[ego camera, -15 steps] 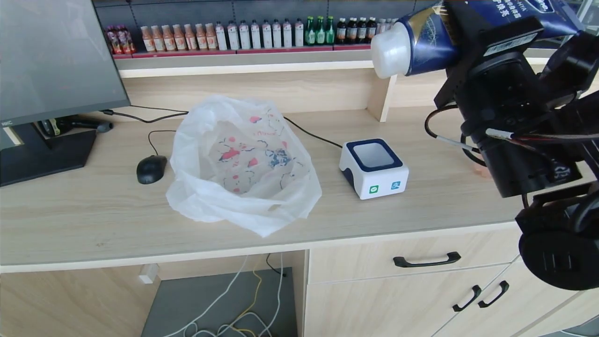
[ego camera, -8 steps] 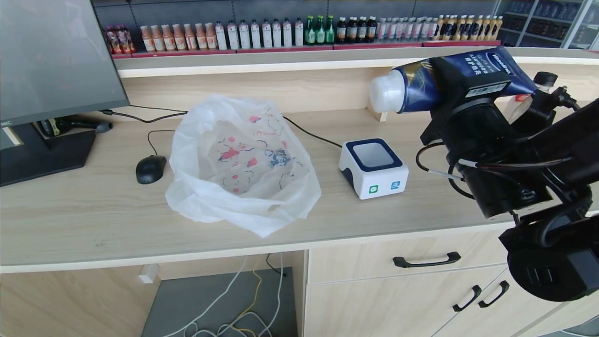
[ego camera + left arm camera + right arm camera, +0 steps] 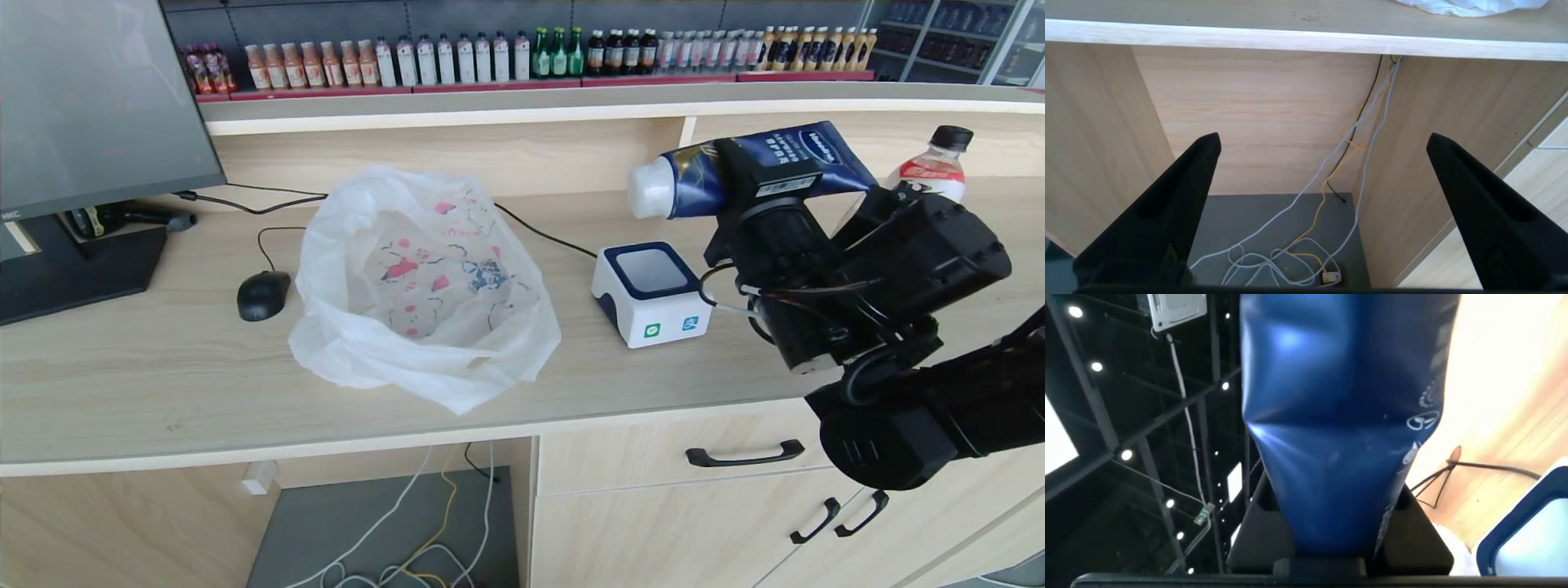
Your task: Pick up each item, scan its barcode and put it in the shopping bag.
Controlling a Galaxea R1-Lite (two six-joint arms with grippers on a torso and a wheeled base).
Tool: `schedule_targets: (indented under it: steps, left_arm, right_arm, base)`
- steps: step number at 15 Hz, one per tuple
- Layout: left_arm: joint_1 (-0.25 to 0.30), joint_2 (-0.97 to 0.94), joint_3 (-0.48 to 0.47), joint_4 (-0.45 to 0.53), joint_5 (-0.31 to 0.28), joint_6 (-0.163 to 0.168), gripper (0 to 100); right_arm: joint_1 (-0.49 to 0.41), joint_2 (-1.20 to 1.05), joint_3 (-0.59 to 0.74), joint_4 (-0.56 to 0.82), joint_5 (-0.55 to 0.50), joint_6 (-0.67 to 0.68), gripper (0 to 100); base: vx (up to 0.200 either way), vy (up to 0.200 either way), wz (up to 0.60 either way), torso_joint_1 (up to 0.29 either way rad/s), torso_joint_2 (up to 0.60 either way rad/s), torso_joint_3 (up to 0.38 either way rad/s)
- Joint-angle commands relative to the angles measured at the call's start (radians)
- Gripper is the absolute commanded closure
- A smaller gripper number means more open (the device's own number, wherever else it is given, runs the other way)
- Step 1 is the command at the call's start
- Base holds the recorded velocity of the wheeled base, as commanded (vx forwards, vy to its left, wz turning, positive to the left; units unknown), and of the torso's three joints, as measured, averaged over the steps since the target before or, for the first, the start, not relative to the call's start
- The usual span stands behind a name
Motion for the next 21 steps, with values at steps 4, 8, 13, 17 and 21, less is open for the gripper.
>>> schedule_targets:
  steps: [4, 8, 13, 17, 21]
  left_arm:
    - [0.001, 0.0, 0.0, 0.0, 0.0, 0.0, 0]
    - [0.001, 0.0, 0.0, 0.0, 0.0, 0.0, 0]
    - [-0.001, 0.0, 0.0, 0.0, 0.0, 0.0, 0]
    - [0.001, 0.0, 0.0, 0.0, 0.0, 0.0, 0]
    - [0.001, 0.0, 0.0, 0.0, 0.0, 0.0, 0]
  right_arm:
    - [-0.041, 0.076, -0.032, -0.001, -0.001, 0.018, 100]
    - [-0.04, 0.1, -0.03, -0.001, -0.001, 0.032, 100]
    - [-0.025, 0.131, -0.016, -0.001, -0.001, 0.032, 100]
    - [-0.011, 0.142, -0.005, -0.001, -0.001, 0.027, 100]
    - [-0.012, 0.129, -0.005, -0.001, -0.001, 0.027, 100]
  base:
    - [0.0, 0.0, 0.0, 0.0, 0.0, 0.0]
    - [0.0, 0.0, 0.0, 0.0, 0.0, 0.0]
    - [0.0, 0.0, 0.0, 0.0, 0.0, 0.0]
    - [0.0, 0.0, 0.0, 0.0, 0.0, 0.0]
    - [0.0, 0.0, 0.0, 0.0, 0.0, 0.0]
